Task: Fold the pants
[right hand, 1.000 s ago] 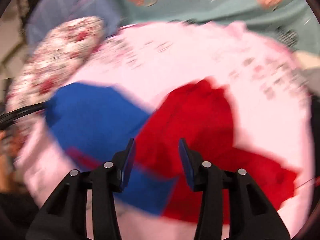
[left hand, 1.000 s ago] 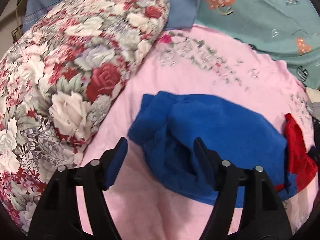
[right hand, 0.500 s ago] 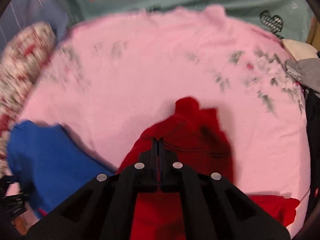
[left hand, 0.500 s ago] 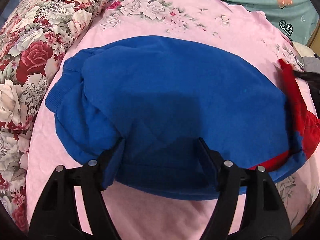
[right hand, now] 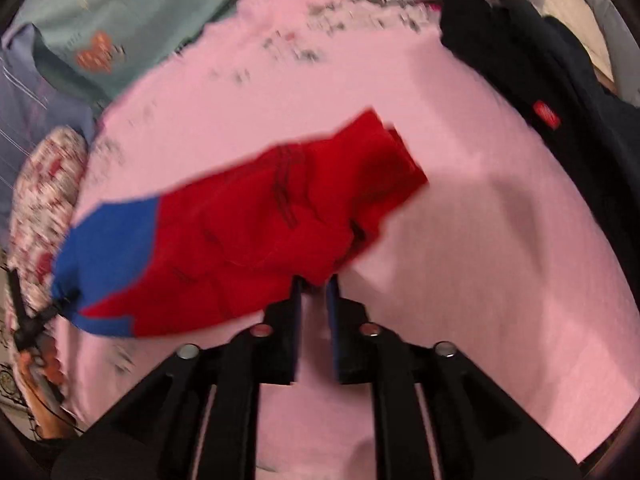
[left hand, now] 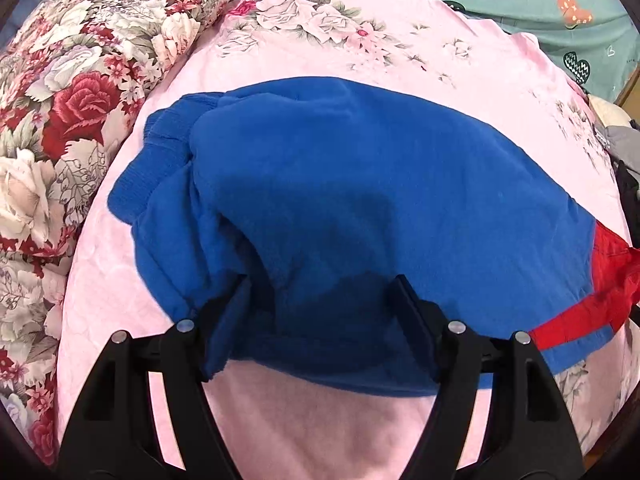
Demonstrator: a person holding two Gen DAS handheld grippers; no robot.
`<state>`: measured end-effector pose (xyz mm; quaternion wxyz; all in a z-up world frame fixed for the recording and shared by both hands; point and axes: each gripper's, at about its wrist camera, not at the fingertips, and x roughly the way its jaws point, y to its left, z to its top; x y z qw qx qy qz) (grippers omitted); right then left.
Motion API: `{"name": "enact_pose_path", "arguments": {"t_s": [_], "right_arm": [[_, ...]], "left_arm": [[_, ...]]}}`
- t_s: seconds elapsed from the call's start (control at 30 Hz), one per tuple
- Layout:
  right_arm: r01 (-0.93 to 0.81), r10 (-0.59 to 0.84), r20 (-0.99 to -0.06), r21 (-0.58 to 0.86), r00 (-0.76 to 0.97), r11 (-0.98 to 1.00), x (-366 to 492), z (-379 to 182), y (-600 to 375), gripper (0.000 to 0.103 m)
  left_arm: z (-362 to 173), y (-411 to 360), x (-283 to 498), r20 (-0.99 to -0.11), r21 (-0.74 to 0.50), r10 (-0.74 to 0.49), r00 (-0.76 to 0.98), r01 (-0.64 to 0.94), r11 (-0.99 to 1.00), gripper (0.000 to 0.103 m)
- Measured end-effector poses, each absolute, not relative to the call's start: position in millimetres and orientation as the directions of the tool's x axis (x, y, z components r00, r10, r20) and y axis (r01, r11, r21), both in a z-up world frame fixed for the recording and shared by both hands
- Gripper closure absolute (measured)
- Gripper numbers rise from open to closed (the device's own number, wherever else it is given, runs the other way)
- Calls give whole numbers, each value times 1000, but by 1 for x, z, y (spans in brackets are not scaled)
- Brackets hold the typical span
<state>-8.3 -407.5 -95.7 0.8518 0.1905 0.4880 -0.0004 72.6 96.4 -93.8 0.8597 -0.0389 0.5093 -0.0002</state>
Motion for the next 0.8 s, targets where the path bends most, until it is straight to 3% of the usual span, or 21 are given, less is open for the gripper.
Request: {"name": "enact_pose_path", "arguments": {"t_s": [0.03, 0.07, 0.2, 0.37, 0.4, 0.43, 0.5, 0.63, 0.7, 0.8], "right_arm": [[184, 179, -826, 320, 534, 929, -13, -90, -410, 58], [181, 168, -814, 316, 557, 931, -18, -81, -411, 56], [183, 106, -742, 297, 662, 937, -23, -47, -427, 54], [234, 107, -757, 328, 644, 915, 18, -67, -445, 55], [237, 123, -757, 349, 642, 907, 24, -71, -445, 69], [224, 144, -748, 367, 648, 903, 32, -70, -442, 98], [175, 118, -728, 314, 675, 933, 32, -53, -425, 99], [61, 143, -560, 329, 816, 942, 11, -4, -425, 99], [88, 116, -588, 308, 801, 947, 11, -12, -433, 99], [200, 11, -759, 185, 652, 962, 30, -68, -445, 93]], "left_arm": [[-93, 97, 71, -875, -73, -44, 482, -42, 996, 30], [-91, 98, 69, -873, -76, -46, 485, -42, 996, 30], [-83, 95, 67, -859, -101, -75, 507, -24, 995, 30], [-87, 85, 73, -861, -93, -83, 502, 5, 996, 30], [-90, 85, 74, -863, -95, -85, 498, 6, 995, 30], [-93, 85, 76, -869, -90, -78, 488, -1, 996, 30], [-98, 87, 79, -877, -78, -64, 477, -8, 997, 30], [-98, 94, 81, -874, -96, -71, 480, -26, 995, 30], [-99, 94, 81, -874, -88, -66, 481, -24, 996, 30], [-101, 89, 79, -872, -59, -49, 487, -5, 998, 30]]}}
